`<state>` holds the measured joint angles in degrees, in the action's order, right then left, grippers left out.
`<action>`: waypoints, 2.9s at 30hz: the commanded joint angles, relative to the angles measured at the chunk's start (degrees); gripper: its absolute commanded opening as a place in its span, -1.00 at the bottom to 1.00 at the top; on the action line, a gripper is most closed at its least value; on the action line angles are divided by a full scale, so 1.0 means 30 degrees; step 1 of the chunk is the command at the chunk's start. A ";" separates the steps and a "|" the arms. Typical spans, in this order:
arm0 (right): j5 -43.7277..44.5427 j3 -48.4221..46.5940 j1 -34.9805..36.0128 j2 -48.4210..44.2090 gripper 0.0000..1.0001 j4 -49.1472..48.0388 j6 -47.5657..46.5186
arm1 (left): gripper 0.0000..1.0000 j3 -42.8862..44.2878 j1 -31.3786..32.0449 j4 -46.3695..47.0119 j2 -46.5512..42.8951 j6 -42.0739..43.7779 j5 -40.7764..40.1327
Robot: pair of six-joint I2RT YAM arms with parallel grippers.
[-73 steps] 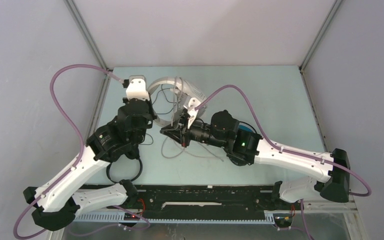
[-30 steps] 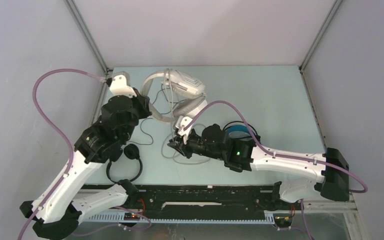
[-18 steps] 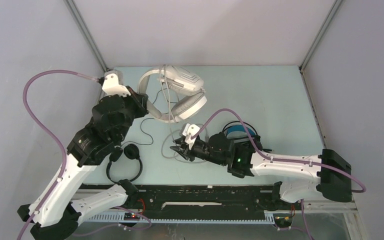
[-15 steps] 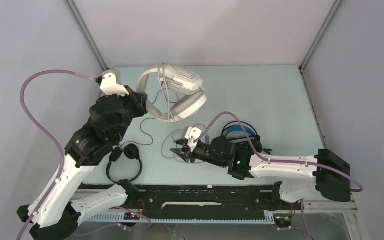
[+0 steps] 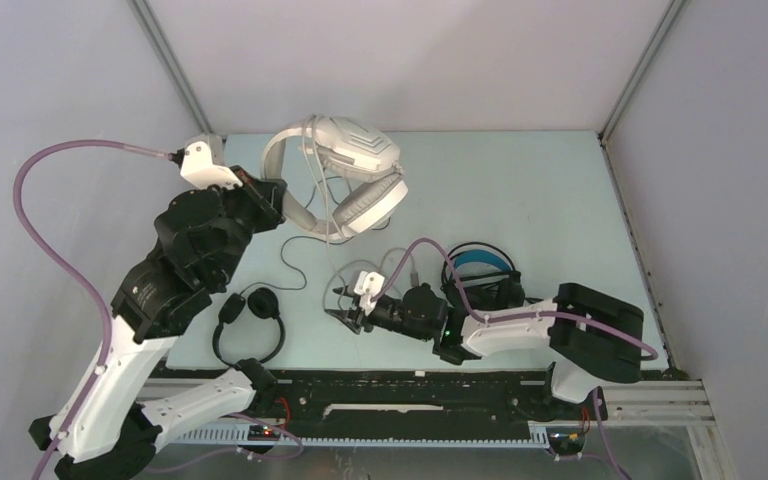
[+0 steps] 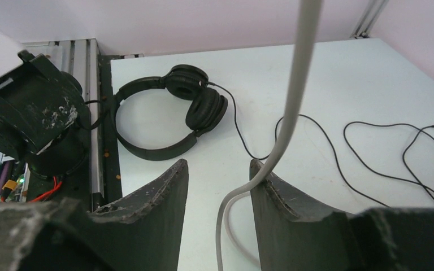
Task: Wrap the headphones
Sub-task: Wrap the headphones cable around the headphones.
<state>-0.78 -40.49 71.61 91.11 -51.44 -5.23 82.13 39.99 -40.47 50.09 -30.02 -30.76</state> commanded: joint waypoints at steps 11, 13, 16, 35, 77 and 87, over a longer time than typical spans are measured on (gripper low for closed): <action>0.0870 0.1627 0.0177 0.4182 -0.11 -0.7066 0.1326 | -1.00 0.1396 -0.0089 0.1884 -0.0604 -0.1273 0.0590; 0.1262 0.1635 0.0108 0.4467 -0.12 -0.7081 0.1375 | -1.00 0.1423 -0.0105 0.1810 -0.0695 -0.1272 0.0583; 0.1596 0.1661 -0.0128 0.4708 -0.18 -0.6997 0.1628 | -1.00 0.1452 -0.0113 0.1706 -0.0883 -0.1295 0.0752; 0.0903 0.3837 -0.2944 0.3339 -1.00 -0.8602 0.4447 | -1.00 0.3482 -0.0091 -0.1265 -0.1926 0.1253 0.0752; -0.1291 0.3245 -0.6167 0.1979 -1.00 -0.5951 0.6425 | -1.00 0.2608 -0.0087 -0.3523 -0.1522 0.7473 0.2468; -0.3682 -0.0219 -0.8602 -0.2023 -1.00 0.2860 0.7567 | -1.00 -0.1077 -0.0065 -0.4394 -0.1988 1.2554 0.6260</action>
<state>-7.88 -36.12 47.79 90.63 -54.96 15.97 82.56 39.83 -56.10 44.42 1.10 -16.73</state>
